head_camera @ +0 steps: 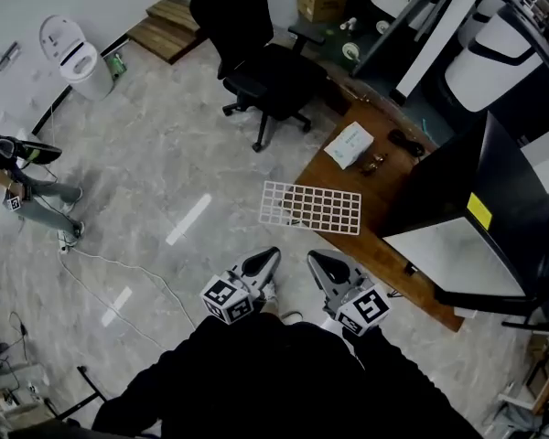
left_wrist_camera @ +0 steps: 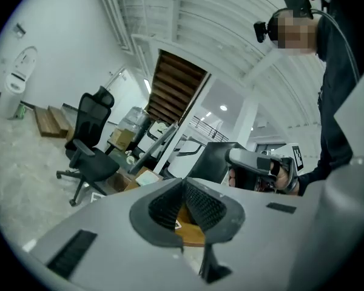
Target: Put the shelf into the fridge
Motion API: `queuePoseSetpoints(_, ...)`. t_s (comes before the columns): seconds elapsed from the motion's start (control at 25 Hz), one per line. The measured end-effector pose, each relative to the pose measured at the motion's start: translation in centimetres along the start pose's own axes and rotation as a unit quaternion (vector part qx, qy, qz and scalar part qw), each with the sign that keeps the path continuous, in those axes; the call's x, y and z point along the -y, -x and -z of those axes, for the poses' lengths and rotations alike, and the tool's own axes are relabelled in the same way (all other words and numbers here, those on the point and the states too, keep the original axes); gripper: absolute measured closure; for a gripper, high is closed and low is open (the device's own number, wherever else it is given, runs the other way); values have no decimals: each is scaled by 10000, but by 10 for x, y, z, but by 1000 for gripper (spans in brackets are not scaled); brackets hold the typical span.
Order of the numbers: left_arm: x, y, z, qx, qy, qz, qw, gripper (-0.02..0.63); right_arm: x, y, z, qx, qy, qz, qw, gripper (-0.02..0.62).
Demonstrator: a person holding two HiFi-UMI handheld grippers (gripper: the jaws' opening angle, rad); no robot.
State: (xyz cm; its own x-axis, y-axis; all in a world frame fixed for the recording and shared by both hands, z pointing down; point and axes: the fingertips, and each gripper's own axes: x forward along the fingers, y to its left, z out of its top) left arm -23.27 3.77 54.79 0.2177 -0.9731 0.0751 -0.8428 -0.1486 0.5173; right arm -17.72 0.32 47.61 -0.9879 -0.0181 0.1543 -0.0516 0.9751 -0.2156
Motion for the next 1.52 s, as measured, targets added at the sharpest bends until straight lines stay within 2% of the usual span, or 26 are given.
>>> queuePoseSetpoints(0.12,-38,-8,17,52,717,34,9974,572,17,-26,4,-117,-32,49,9999,589)
queuePoseSetpoints(0.24,-74,-16,32,145,1473,-26,9890,518,31,-51,10,-234,-44,31,9997,589)
queuePoseSetpoints(0.4,-107,-24,54,246,2057,-145,9782,489,46,-75,19,-367,-121,-87,9992,589)
queuePoseSetpoints(0.44,-114,-24,61,390,2341,-208,9712,484,50,-79,22,-397,-147,-142,9990,589)
queuePoseSetpoints(0.56,-141,-21,88,883,3220,-476,9414,462,62,-91,33,-499,-236,-318,9980,589)
queuePoseSetpoints(0.76,-171,-26,138,1374,4055,-860,8996,452,89,-100,53,-643,-387,-468,9961,589)
queuePoseSetpoints(1.04,-202,-48,175,1817,4451,-1140,8694,422,116,-90,81,-843,-706,-434,9930,589)
queuePoseSetpoints(1.2,-218,-57,181,1910,4429,-1233,8673,419,127,-79,97,-929,-834,-296,9917,589)
queuePoseSetpoints(1.44,-245,-80,180,2231,4540,-1251,8535,419,142,-65,111,-1023,-945,-98,9902,589)
queuePoseSetpoints(1.52,-255,-87,178,2307,4491,-1257,8539,419,145,-61,115,-1034,-977,-47,9898,589)
